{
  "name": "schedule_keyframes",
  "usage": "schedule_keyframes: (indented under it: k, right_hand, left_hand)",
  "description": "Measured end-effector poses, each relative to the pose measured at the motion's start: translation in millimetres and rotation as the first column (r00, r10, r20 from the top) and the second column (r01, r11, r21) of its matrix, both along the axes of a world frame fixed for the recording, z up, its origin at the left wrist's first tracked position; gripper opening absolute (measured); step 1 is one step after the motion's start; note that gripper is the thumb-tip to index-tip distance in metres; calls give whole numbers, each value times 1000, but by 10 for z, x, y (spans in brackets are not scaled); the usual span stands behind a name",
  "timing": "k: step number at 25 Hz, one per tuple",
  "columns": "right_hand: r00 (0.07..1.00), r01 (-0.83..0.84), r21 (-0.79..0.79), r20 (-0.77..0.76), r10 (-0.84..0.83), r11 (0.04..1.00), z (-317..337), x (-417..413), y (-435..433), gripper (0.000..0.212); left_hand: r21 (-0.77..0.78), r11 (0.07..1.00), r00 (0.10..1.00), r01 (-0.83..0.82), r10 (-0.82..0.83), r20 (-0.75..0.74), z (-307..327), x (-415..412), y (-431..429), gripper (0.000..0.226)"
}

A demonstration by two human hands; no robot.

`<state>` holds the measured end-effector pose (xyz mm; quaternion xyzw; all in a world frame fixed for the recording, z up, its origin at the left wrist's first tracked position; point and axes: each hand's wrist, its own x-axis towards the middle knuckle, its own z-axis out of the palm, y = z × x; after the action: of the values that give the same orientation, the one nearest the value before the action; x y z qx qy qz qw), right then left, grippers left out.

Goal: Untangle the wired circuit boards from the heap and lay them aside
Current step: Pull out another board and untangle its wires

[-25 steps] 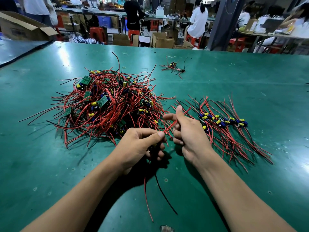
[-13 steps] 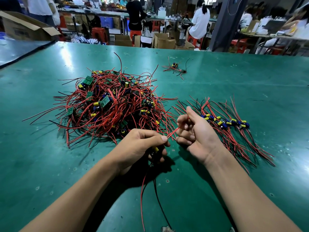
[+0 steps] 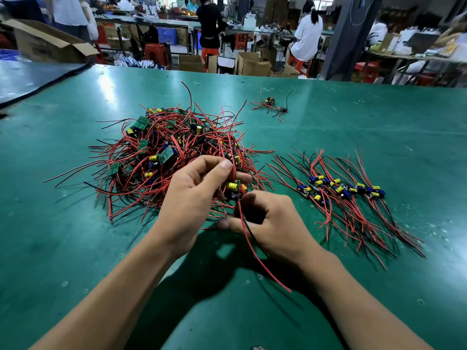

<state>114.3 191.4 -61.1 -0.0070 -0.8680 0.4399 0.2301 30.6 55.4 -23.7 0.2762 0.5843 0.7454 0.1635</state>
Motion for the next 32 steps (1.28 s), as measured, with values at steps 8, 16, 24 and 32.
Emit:
schedule_keyframes:
  k: [8, 16, 24, 32]
  right_hand:
    - [972, 11, -372, -214, -97, 928, 189, 25, -64, 30]
    - [906, -129, -866, 95, 412, 483, 314, 130, 129, 47]
    - [973, 18, -791, 153, 170, 612, 176, 5, 135, 12]
    - [982, 7, -878, 96, 162, 478, 88, -36, 144, 23]
  left_hand:
    - [109, 973, 936, 202, -225, 272, 2, -59, 4, 24]
    - [55, 901, 761, 429, -394, 516, -82, 36, 28, 39]
    - [39, 925, 821, 377, -354, 447, -172, 49, 33, 6]
    - [-34, 880, 798, 473, -411, 441, -214, 54, 34, 23]
